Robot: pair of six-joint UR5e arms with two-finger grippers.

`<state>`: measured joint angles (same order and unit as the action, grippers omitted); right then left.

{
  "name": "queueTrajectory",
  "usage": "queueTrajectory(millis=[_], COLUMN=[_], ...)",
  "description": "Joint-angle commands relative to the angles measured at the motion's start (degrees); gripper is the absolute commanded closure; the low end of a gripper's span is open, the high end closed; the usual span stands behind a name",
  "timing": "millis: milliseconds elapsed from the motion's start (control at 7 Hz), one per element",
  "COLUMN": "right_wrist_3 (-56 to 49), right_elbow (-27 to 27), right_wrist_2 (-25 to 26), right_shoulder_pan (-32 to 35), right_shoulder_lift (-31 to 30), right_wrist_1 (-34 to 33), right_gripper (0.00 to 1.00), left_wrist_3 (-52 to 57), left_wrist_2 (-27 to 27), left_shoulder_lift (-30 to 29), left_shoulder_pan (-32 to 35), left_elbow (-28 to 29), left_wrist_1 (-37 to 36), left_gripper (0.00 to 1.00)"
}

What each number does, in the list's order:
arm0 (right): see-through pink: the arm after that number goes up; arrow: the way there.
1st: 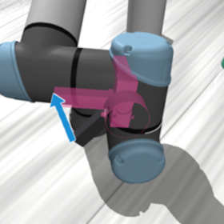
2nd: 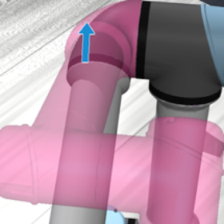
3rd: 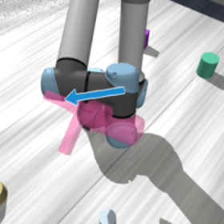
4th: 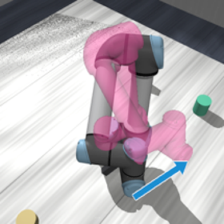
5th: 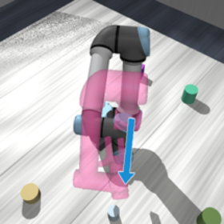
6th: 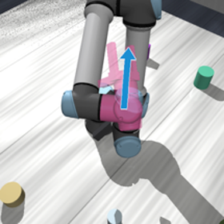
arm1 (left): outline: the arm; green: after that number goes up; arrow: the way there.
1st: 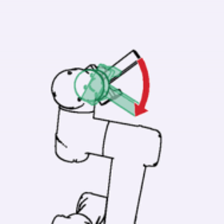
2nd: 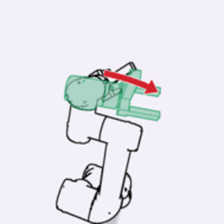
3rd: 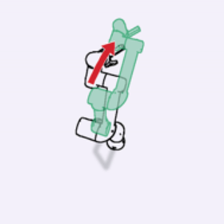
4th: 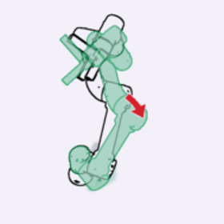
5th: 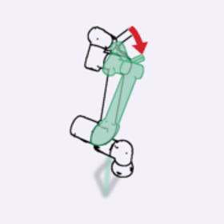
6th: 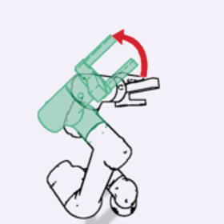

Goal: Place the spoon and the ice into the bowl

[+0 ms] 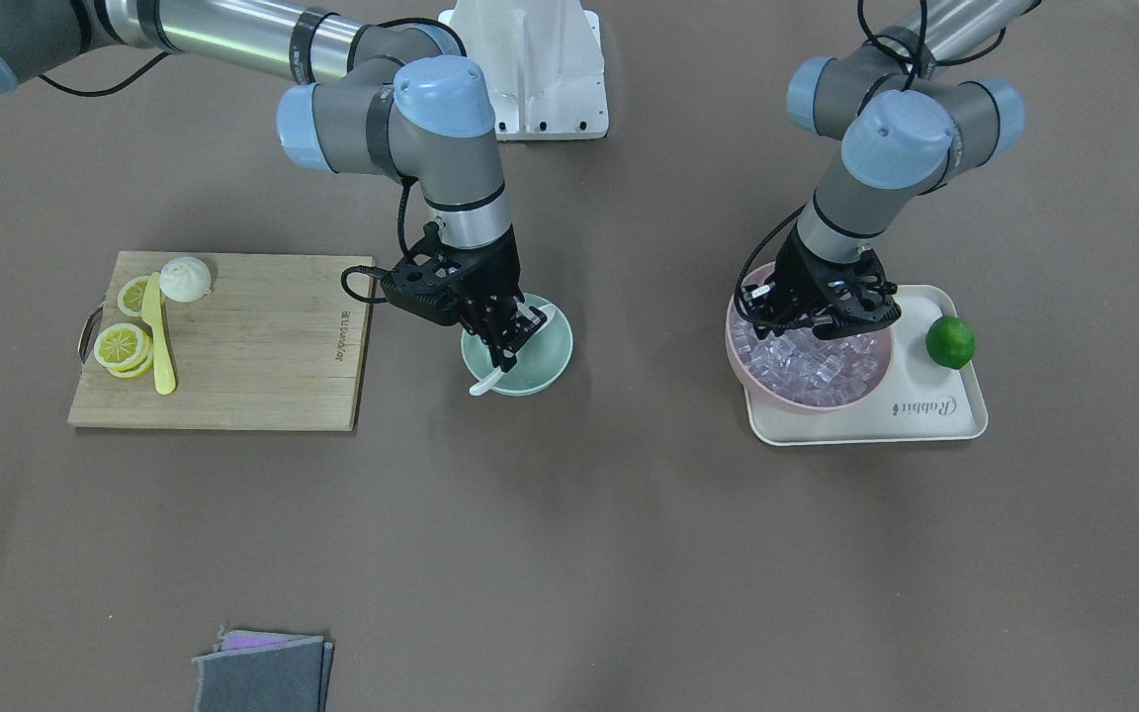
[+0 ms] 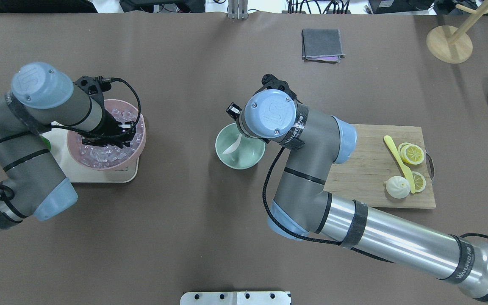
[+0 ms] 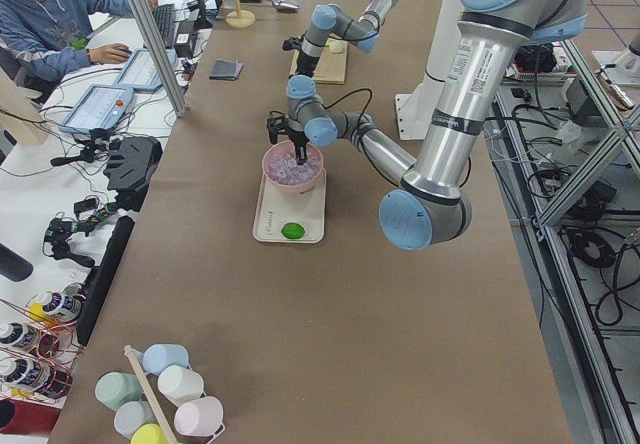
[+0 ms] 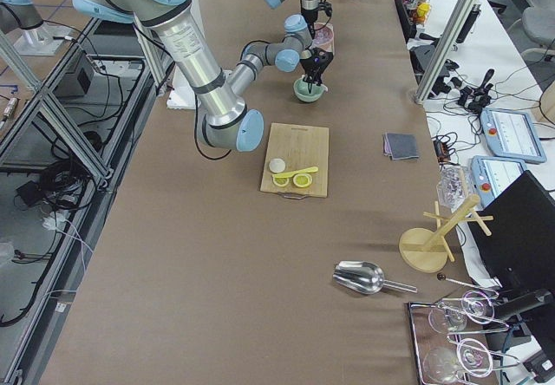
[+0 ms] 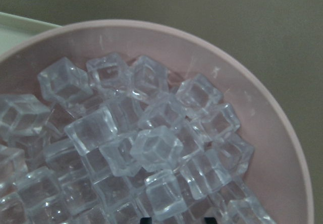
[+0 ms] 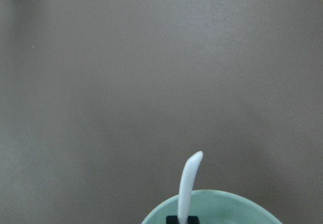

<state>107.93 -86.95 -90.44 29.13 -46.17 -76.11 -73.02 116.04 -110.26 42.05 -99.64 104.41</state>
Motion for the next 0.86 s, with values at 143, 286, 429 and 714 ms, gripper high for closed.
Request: queueTrajectory(millis=[143, 286, 429, 714], right_wrist_3=[-0.2, -0.2, 0.0, 1.8], right_elbow=[0.2, 0.4, 0.7, 4.0], right_wrist_2=[1.1, 1.4, 2.4, 4.9], right_shoulder_pan=[0.1, 0.1, 0.1, 0.1], right_shoulder_lift=[0.5, 0.4, 0.6, 2.7], right_wrist_1=[0.1, 0.1, 0.1, 0.1], right_gripper=[1.0, 1.0, 1.0, 0.91], left_wrist_3=[0.3, 0.3, 0.3, 0.7], left_wrist_2=[0.1, 0.1, 0.1, 0.1], left_shoulder_lift=[0.1, 0.5, 0.7, 0.7], left_shoulder_pan=[0.2, 0.4, 0.4, 0.5], left_elbow=[-0.9, -1.9, -2.2, -1.2], left_wrist_1=[0.0, 0.0, 0.0, 0.0], left_gripper=[0.34, 0.29, 0.25, 0.25])
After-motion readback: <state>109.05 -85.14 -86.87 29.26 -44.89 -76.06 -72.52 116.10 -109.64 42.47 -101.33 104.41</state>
